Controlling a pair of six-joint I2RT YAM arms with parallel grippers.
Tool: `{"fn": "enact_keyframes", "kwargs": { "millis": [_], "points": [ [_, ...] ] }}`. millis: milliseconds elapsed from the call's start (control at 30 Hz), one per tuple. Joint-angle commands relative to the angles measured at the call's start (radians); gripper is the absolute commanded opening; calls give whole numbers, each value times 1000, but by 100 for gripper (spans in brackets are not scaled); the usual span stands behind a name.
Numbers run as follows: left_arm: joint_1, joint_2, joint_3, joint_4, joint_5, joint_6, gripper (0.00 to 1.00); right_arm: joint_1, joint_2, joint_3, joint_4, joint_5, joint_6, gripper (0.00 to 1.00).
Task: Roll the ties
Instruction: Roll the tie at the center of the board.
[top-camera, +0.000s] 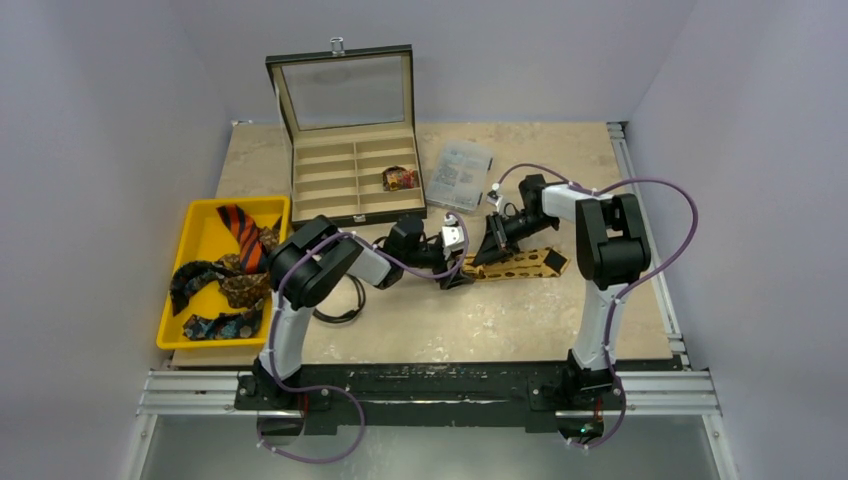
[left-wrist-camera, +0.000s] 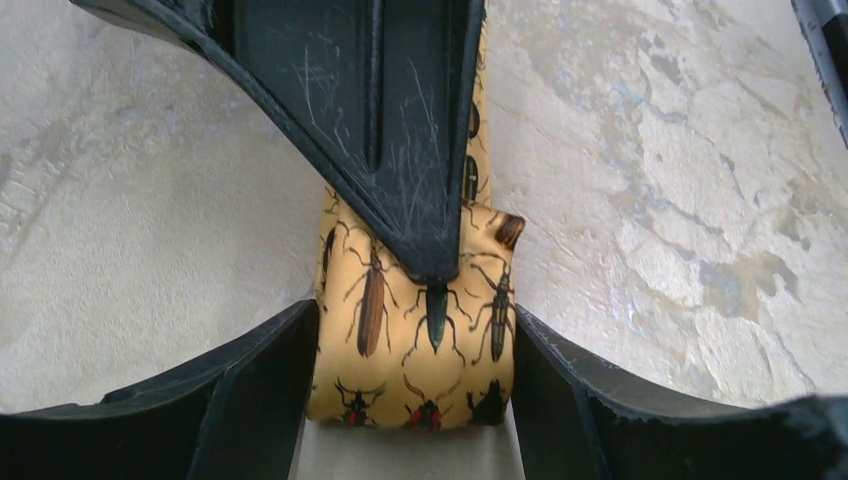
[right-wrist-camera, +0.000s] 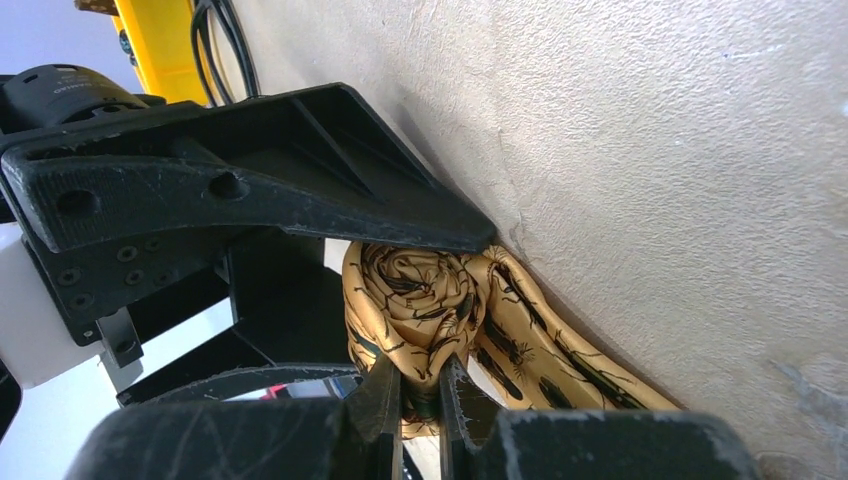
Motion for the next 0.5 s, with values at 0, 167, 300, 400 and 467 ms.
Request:
{"fn": "enact_keyframes", "kwargs": {
  "millis": [0,167,300,400,467],
  "points": [
    [-9,65,33,153,42,-124,65,1,49,-41,80,379,-105,0],
    [-43,54,10,118,-32,-68,37,2,77,-14,90,337,-111,0],
    [-49,-66,-70,-78,-162,43,24,16,77,29,111,252,-91,2],
    [-48,-148,-82,-334,-279,96,19,27,70,81,120,174,-51,25],
    [-46,-170,-75,-459,-329,127,20,25,60,119,107,113,-33,39]
  ]
}}
